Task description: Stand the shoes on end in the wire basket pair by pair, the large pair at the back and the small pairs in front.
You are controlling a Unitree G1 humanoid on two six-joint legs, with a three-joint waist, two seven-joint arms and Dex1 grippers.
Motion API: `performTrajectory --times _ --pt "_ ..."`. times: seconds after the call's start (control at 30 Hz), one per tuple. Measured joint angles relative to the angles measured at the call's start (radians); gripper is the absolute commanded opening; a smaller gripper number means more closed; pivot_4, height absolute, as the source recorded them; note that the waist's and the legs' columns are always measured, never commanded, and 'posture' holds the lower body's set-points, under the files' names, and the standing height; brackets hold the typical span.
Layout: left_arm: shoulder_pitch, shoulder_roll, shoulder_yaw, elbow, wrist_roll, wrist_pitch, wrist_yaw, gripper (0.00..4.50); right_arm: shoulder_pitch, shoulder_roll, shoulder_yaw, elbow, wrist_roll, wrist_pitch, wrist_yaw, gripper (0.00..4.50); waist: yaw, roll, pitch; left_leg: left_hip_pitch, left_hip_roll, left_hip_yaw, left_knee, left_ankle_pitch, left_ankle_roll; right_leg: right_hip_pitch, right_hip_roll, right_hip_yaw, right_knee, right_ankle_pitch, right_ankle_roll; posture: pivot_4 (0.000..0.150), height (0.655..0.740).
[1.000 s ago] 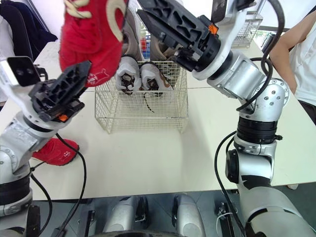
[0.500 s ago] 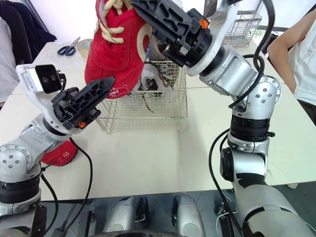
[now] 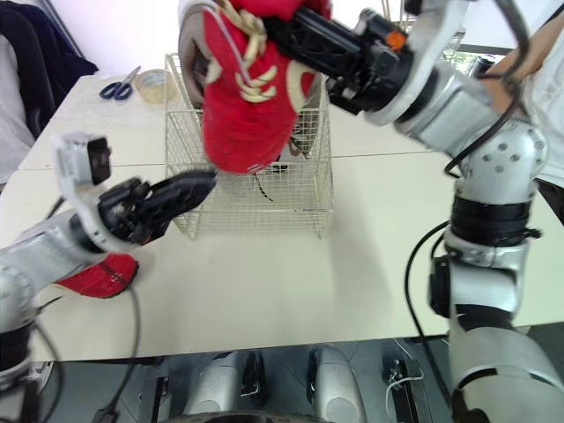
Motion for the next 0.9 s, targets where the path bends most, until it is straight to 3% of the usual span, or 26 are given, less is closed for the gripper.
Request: performTrajectory --times 0.2,0.47,0.87,0.9 --pt "0.15 0.182 0.237 -0.049 -0.015 0.082 -0.088 2.59 -0.011 -0.046 0.148 0.2 -0.326 -0.184 0.363 0.55 -0.002 0.001 0.001 0.0 0.001 0.001 -0.001 0.0 -0.001 -0.002 0.0 0.001 0.0 0.0 0.0 0.15 0.74" --pt "0.206 0.308 0.392 -0.067 0.067 0.143 -0.151 2.59 -0.009 0.048 0.194 0.305 -0.506 -0.317 0.505 0.55 0.001 0.002 0.001 -0.001 0.001 0.002 -0.001 0.0 -0.002 -0.003 0.0 0.001 0.0 0.0 0.0 0.15 0.74" --pt "0.266 0.239 0.41 -0.142 0.065 0.156 -0.08 2.59 0.061 0.113 0.208 0.365 -0.632 -0.359 0.577 0.55 -0.001 0.002 0.002 -0.001 0.001 0.002 -0.001 0.001 -0.003 -0.003 -0.001 0.002 0.001 0.0 -0.001 0.15 0.74" --pt "0.266 0.232 0.408 -0.145 0.063 0.154 -0.071 2.63 0.066 0.114 0.208 0.365 -0.639 -0.362 0.577 1.04 0.0 0.002 0.002 -0.001 0.001 0.002 -0.001 0.001 -0.003 -0.003 -0.001 0.001 0.001 0.0 -0.001 0.15 0.74"
